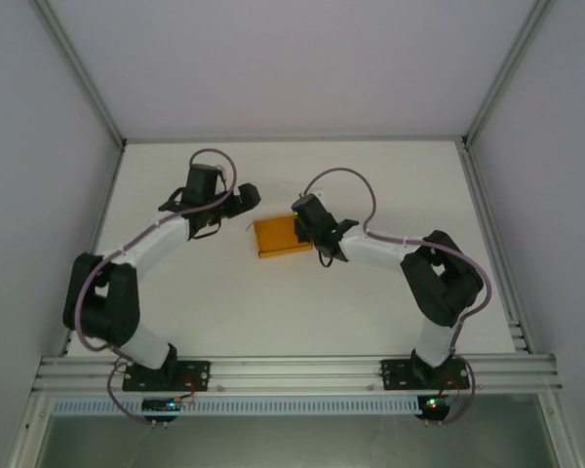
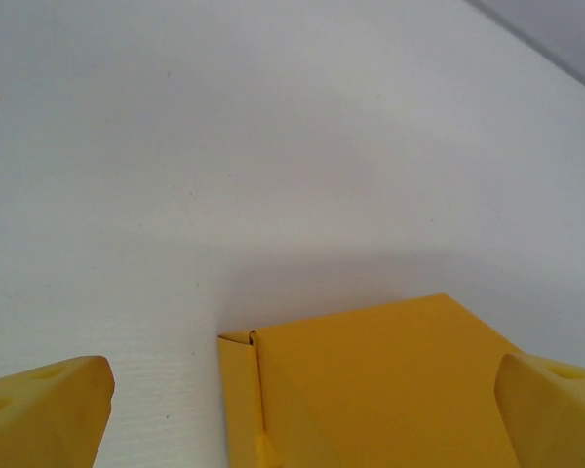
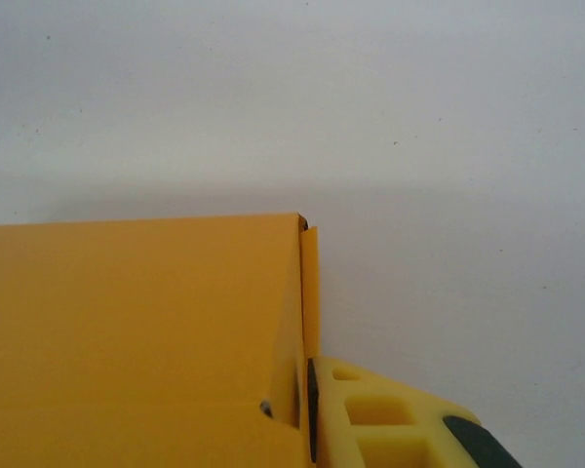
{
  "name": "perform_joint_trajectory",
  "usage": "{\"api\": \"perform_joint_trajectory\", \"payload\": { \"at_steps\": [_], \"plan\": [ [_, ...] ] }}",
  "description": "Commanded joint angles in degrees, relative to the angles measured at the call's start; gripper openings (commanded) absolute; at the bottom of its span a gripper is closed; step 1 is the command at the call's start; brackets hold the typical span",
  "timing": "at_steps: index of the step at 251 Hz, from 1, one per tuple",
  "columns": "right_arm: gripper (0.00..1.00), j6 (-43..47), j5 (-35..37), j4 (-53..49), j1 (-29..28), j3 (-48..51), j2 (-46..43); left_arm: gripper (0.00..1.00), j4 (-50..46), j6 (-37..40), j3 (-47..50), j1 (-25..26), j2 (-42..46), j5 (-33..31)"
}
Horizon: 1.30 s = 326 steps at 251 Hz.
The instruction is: Assemble paper box
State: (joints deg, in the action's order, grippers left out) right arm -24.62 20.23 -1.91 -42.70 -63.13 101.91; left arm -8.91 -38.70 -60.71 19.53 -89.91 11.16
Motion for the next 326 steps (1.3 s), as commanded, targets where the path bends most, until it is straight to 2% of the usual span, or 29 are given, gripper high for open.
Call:
{"api": "perform_joint_trajectory", "payload": {
  "at_steps": [1, 54, 85, 137, 162, 195, 243, 301, 326],
  "plan": [
    [0.16, 1.4, 2.0, -0.7, -0.8, 0.4, 0.8, 0.97, 3.3, -2.8, 0.1, 0.1, -3.0, 8.4],
    [0.17, 1.8, 2.6, -0.2, -1.5, 1.1, 1.4, 0.87, 8.3, -4.9, 4.3, 0.1, -6.4, 13.0],
    [0.19, 1.7, 1.6, -0.4, -2.0, 1.3, 1.3, 0.77, 9.3, -5.2, 5.7, 0.1, -7.4, 13.3],
    [0.27, 1.8, 0.9, -3.1, -2.4, 2.1, -1.8, 0.72, 10.3, -5.3, 7.2, 0.1, -9.3, 13.3],
    [0.34, 1.6, -0.7, -4.5, -2.6, 3.9, -5.1, 0.68, 11.3, -5.2, 8.2, 0.1, -9.6, 13.7],
    [0.39, 0.3, -2.5, -8.0, -2.2, 8.4, -9.5, 0.62, 12.1, -4.4, 8.6, 0.0, -10.9, 14.4],
    [0.51, -1.2, -5.9, -8.8, -0.7, 17.4, -17.0, 0.6, 13.6, -4.1, 9.3, 0.1, -13.6, 15.4],
    [0.74, 2.2, -17.2, -6.5, 3.6, 21.5, -22.5, 0.54, 15.5, -3.1, 10.3, 0.0, -15.4, 15.2],
    [0.85, 2.3, -21.0, -4.8, 6.4, 21.4, -23.5, 0.43, 15.7, -2.3, 10.4, -0.5, -16.3, 15.3]
  ]
}}
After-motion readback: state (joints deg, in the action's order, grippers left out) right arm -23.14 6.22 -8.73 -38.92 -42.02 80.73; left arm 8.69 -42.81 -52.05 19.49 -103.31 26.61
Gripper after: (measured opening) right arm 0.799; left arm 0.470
